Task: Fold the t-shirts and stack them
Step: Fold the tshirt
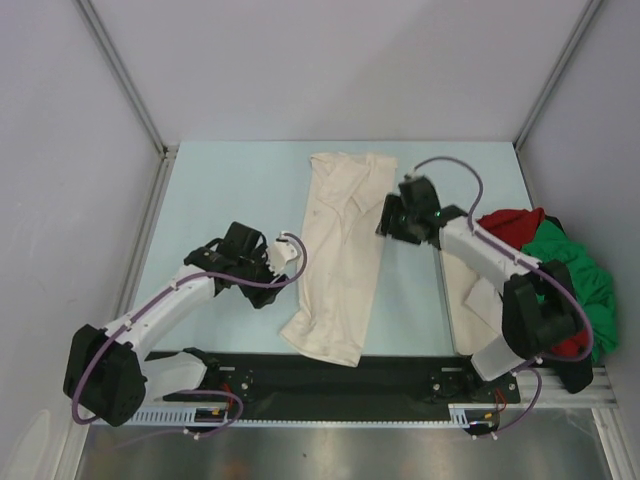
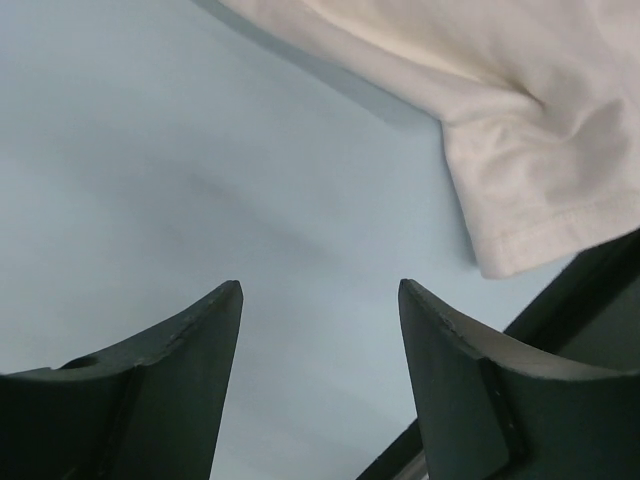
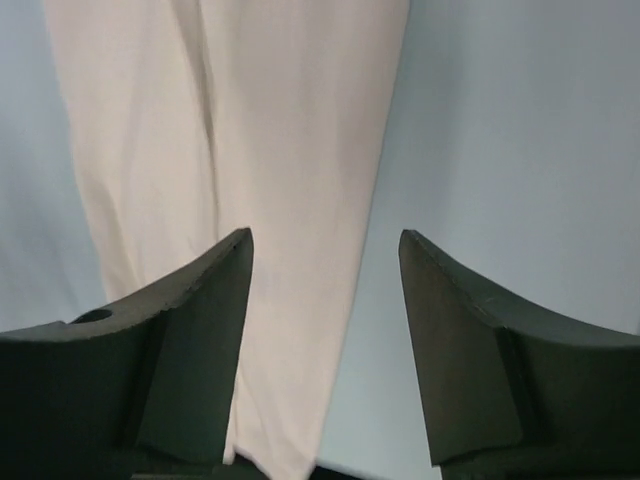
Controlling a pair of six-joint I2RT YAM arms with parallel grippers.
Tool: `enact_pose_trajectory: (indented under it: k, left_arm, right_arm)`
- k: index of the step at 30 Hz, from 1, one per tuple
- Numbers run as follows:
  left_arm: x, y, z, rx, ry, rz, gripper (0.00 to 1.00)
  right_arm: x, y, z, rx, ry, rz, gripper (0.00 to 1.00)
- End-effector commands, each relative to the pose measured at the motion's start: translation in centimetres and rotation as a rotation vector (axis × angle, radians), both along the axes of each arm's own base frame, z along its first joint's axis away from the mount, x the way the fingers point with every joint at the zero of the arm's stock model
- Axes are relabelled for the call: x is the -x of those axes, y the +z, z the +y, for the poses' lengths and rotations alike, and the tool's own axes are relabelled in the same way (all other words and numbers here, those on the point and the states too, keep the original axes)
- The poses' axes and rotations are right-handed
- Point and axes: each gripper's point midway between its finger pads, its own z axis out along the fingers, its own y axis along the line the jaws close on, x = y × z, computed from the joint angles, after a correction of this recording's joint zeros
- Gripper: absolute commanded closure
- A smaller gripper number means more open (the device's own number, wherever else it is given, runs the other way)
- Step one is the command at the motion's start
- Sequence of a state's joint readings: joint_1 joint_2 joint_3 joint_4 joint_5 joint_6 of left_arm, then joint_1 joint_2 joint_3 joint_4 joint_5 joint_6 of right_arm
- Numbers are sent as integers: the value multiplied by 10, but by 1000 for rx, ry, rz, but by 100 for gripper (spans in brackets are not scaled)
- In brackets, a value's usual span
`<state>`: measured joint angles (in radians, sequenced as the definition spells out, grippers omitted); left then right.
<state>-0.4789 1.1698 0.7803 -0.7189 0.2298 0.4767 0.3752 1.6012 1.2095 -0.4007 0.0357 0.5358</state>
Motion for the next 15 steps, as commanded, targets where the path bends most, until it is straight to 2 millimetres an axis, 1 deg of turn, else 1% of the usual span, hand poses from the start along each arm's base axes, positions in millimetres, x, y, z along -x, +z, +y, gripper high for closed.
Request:
enact_pose_trajectory:
  k: [1, 2, 3, 4, 5, 6, 8, 9, 10, 11, 13, 15]
  left_arm:
    - [-21, 23, -10, 92, 74, -109, 30]
    - [-19, 24, -12, 109, 71, -102, 30]
    - [-18, 25, -13, 116, 69, -104, 30]
    - [-18, 26, -13, 119, 69, -108, 30]
    - [-19, 28, -12, 121, 77, -122, 30]
    - [-19, 30, -11, 119, 80, -134, 30]
    - [-19, 33, -8, 114, 87, -154, 30]
    - [-20, 34, -6, 109, 94, -164, 30]
    - [-19, 33, -5, 107, 93, -167, 30]
    - [-20, 33, -4, 108, 95, -176, 30]
    - [-20, 33, -3, 110, 97, -189, 29]
    - [-20, 32, -3, 110, 99, -187, 29]
  right_arm:
    - [80, -42, 29, 6, 66, 118, 36]
    - [103, -58, 28, 23, 77, 169, 36]
    - [115, -62, 28, 38, 73, 182, 36]
    - [130, -59, 38, 20, 99, 177, 38]
    - [139, -64, 39, 15, 104, 190, 39]
    - [155, -77, 39, 16, 120, 227, 41]
    - [168, -83, 45, -21, 131, 251, 43]
    - [180, -95, 43, -29, 137, 291, 45]
    - [185, -98, 47, -57, 152, 312, 48]
    - [184, -100, 54, -95, 153, 307, 53]
    - [192, -107, 61, -140, 178, 337, 57]
    - [190, -110, 70, -171, 192, 343, 62]
